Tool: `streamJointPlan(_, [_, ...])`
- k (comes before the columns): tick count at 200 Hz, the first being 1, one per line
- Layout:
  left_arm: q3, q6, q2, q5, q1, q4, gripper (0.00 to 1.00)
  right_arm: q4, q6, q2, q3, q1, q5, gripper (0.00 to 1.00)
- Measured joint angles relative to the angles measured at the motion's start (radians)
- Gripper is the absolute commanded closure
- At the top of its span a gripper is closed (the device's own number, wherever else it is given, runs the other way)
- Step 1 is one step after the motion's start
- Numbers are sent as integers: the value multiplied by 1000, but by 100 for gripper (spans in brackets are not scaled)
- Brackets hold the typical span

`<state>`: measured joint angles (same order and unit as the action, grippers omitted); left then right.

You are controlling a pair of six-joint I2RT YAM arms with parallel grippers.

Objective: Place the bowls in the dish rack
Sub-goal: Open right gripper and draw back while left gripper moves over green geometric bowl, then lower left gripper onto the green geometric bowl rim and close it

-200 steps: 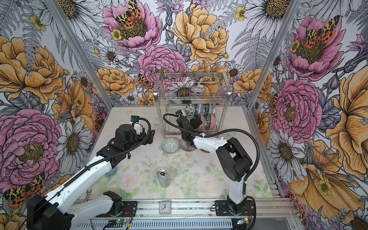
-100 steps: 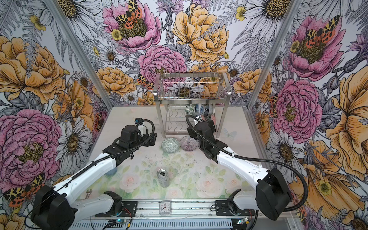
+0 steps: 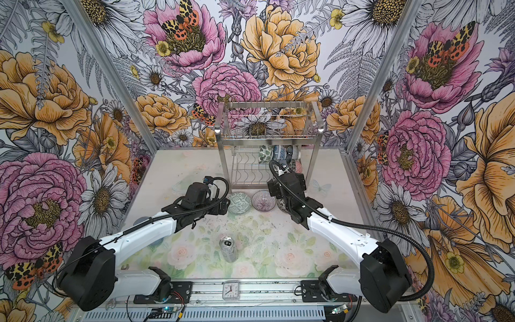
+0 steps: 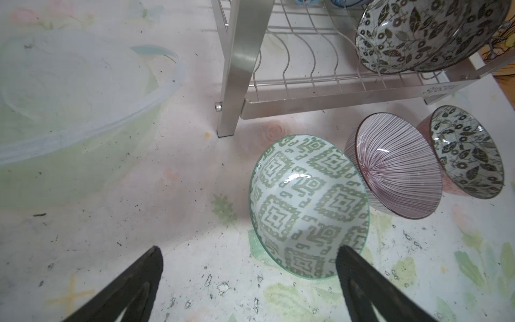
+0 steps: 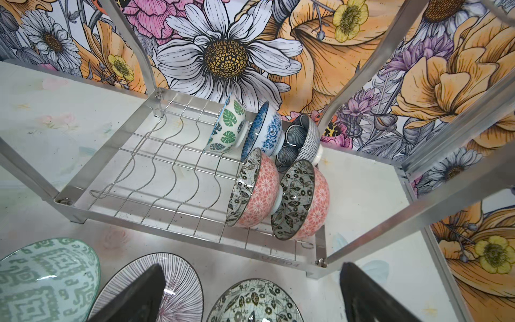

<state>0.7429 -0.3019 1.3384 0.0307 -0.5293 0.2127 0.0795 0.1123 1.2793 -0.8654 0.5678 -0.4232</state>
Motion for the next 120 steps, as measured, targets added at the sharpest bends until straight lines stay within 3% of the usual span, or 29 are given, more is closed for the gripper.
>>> streamJointPlan(55, [19,-20,154,-42,-10,-25,7,0,5,7,1,-6,2,1])
streamJointPlan(108, [73,-43,241,-68,-12,-49,27,0,8,21,6,-13,4,1])
streamJointPlan(120, [77,-47,259,-73,-12,-58,37,-1,8,25,6,-13,6,1])
